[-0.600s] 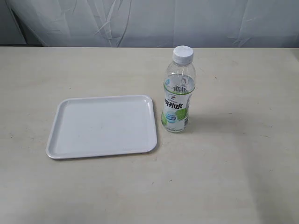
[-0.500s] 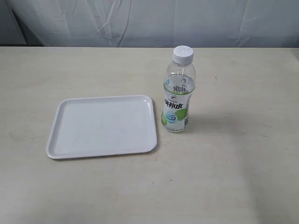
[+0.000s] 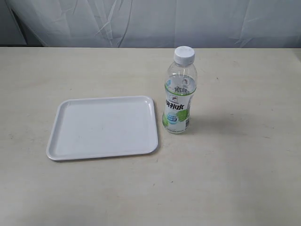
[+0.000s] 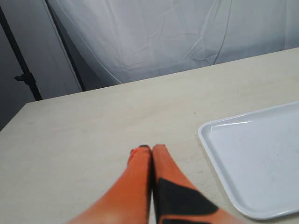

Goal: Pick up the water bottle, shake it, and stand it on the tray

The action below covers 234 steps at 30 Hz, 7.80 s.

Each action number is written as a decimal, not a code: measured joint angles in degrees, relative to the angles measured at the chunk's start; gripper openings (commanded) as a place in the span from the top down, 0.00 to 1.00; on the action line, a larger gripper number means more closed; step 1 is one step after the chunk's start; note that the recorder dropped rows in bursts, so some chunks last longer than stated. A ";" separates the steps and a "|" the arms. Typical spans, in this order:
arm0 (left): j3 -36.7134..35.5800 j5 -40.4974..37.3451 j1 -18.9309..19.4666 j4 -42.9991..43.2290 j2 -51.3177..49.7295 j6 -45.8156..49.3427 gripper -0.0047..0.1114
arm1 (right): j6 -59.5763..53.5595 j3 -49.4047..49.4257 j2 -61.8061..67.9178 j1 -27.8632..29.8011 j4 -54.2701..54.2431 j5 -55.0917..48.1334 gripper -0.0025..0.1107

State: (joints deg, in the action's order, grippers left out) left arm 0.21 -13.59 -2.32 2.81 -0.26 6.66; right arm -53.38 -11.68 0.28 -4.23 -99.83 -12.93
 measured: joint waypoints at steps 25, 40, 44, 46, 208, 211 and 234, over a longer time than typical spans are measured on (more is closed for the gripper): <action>0.00 0.00 0.00 0.00 0.00 0.00 0.96 | 33.96 -26.61 51.46 -11.39 72.15 -13.15 0.98; 0.00 0.00 0.00 0.00 0.00 0.00 0.96 | 28.91 -12.82 62.05 -39.82 71.20 6.17 0.78; 0.00 0.00 0.00 0.00 0.00 0.00 0.96 | 28.75 -12.82 66.58 -42.86 70.82 10.74 0.42; 0.00 0.00 0.00 0.00 0.00 0.00 0.96 | 28.75 -12.82 68.14 -43.30 69.29 12.46 0.30; 0.00 0.00 0.00 0.00 0.00 0.00 0.96 | -14.37 -36.24 73.69 -55.56 26.15 20.33 0.99; 0.00 0.00 0.00 0.00 0.00 0.00 0.96 | -14.94 -35.99 73.70 -56.04 16.85 34.79 0.99; 0.00 0.00 0.00 0.00 0.00 0.00 0.96 | -34.07 -29.45 73.52 -58.26 -2.26 34.53 0.99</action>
State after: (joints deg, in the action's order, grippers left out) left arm 0.21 -13.59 -2.32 2.81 -0.26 6.66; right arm -87.45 -41.13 73.80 -62.49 -102.09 21.61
